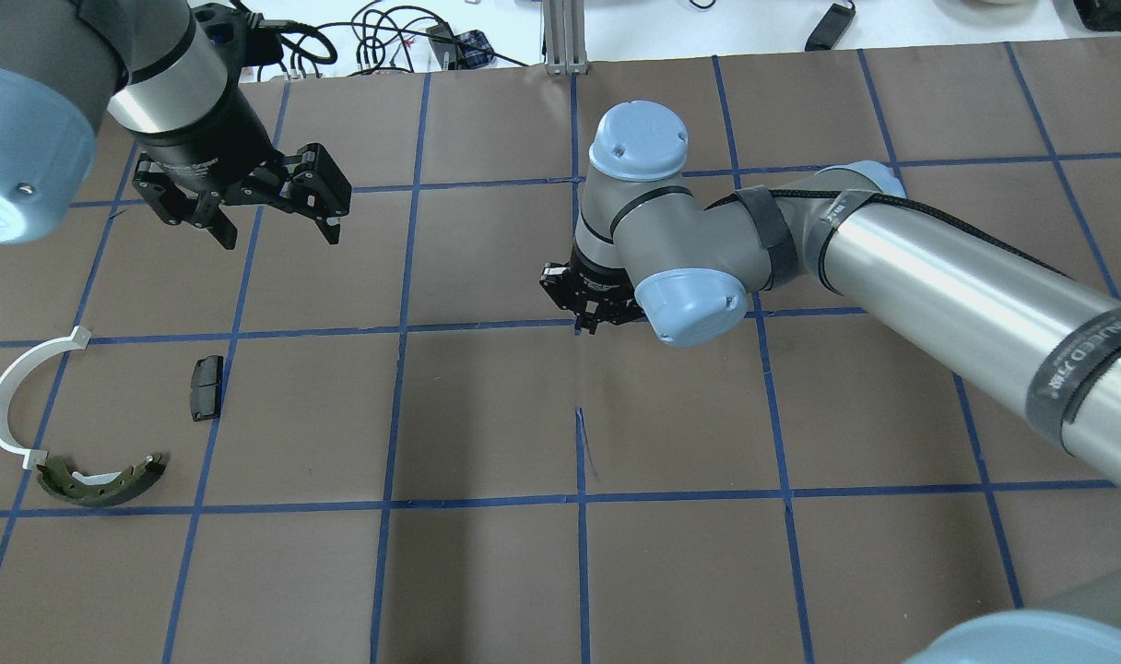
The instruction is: Place bearing gear from tray to pile
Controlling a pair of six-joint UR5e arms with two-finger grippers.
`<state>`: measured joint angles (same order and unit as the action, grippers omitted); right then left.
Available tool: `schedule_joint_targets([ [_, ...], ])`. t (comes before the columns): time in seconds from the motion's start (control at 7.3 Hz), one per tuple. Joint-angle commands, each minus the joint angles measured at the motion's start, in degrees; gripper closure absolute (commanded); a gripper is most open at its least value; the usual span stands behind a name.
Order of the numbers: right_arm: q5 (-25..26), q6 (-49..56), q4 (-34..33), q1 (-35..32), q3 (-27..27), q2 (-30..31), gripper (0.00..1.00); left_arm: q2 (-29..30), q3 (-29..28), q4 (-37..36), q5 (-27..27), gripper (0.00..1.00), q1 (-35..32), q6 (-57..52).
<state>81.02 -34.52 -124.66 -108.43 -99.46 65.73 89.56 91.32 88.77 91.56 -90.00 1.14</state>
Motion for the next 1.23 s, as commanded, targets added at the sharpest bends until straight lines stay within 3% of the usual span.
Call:
schedule_joint_targets([
  [0.0, 2.20, 3.39, 0.38, 0.93, 0.76, -0.34, 0.00, 0.00, 0.00, 0.00, 0.02, 0.00, 0.00, 0.00],
  [0.27, 1.95, 7.68, 5.09, 6.44, 3.21, 1.84, 0.00, 0.00, 0.00, 0.00, -0.06, 0.00, 0.00, 0.00],
  [0.55, 5.34, 25.72, 17.81, 16.35, 6.11, 8.59, 0.00, 0.00, 0.09, 0.00, 0.02, 0.00, 0.00, 0.00],
  [0.68, 9.37, 38.17, 21.01, 22.93, 5.95, 11.76, 0.00, 0.70, -0.43, -0.09, 0.46, 0.00, -0.18, -0.09],
  [0.82, 9.76, 49.70, 23.65, 29.96, 5.60, 13.88, 0.00, 1.49, -0.09, 0.00, 0.20, 0.00, -0.61, -0.61],
  [0.96, 10.11, 60.86, 23.94, 36.73, 5.42, 14.42, 0.00, 3.23, 0.09, -0.17, -1.63, 0.00, -0.70, -0.01],
  [1.1, 12.21, 70.37, 23.50, 42.37, 5.42, 14.34, 0.00, 6.21, 1.65, -5.92, -10.26, 0.00, -3.05, 1.91],
])
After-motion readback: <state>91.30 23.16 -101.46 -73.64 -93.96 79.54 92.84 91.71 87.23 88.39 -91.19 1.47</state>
